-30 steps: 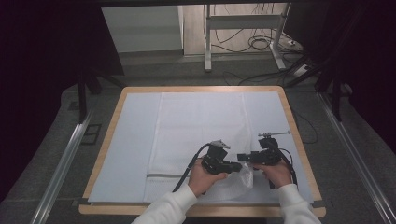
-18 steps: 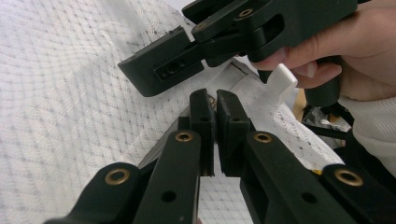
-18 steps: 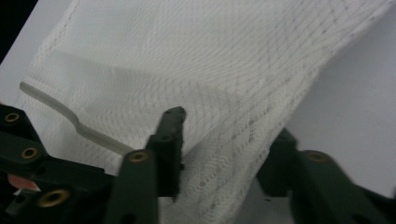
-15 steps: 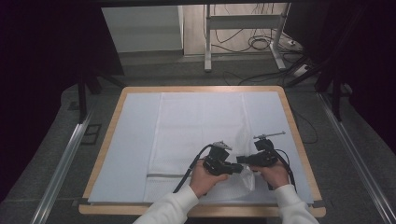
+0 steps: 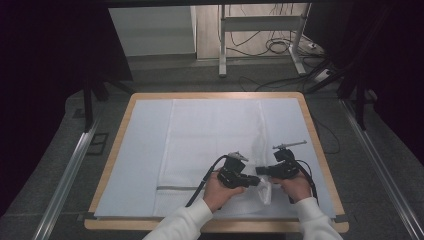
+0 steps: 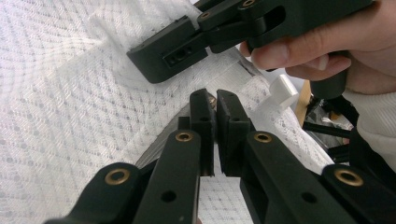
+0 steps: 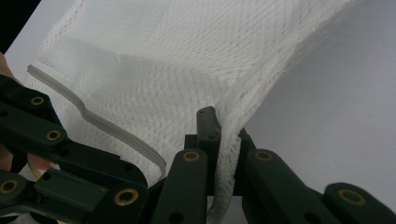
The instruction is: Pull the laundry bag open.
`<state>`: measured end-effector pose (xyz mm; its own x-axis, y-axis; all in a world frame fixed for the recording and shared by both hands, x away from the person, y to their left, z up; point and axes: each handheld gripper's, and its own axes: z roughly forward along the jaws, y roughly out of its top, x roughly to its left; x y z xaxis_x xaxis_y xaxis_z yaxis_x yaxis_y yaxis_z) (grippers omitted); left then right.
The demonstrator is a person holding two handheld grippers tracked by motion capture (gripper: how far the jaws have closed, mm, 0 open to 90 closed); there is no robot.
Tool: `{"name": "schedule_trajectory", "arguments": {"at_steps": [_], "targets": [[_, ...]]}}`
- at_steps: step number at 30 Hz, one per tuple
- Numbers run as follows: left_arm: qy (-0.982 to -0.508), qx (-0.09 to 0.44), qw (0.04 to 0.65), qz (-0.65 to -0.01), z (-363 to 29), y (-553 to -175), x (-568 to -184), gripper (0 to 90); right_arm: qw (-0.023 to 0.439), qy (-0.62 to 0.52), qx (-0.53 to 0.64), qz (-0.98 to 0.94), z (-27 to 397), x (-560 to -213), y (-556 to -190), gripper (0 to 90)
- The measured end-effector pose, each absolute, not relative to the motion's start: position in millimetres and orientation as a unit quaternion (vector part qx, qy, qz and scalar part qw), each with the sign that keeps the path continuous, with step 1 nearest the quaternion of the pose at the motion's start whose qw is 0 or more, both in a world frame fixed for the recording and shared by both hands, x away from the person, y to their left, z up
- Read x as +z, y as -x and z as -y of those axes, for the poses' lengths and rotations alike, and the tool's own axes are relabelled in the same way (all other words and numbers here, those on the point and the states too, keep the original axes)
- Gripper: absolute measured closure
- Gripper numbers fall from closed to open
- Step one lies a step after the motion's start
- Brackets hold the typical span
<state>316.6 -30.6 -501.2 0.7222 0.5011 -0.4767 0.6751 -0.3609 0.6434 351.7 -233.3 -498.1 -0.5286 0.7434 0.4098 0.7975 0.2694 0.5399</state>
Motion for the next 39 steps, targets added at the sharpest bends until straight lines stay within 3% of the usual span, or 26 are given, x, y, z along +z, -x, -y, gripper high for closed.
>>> {"name": "schedule_trajectory", "arguments": {"at_steps": [29,39], "targets": [[-0.811,-0.138,0.418,-0.385,24,-325,-528,87.2,0.028,0.465,-0.361,0.808,236,-496,-346,88.0],[-0.817,-0.119,0.412,-0.385,15,-325,-526,87.2,0.026,0.467,-0.36,0.807,237,-497,-346,88.0]]}}
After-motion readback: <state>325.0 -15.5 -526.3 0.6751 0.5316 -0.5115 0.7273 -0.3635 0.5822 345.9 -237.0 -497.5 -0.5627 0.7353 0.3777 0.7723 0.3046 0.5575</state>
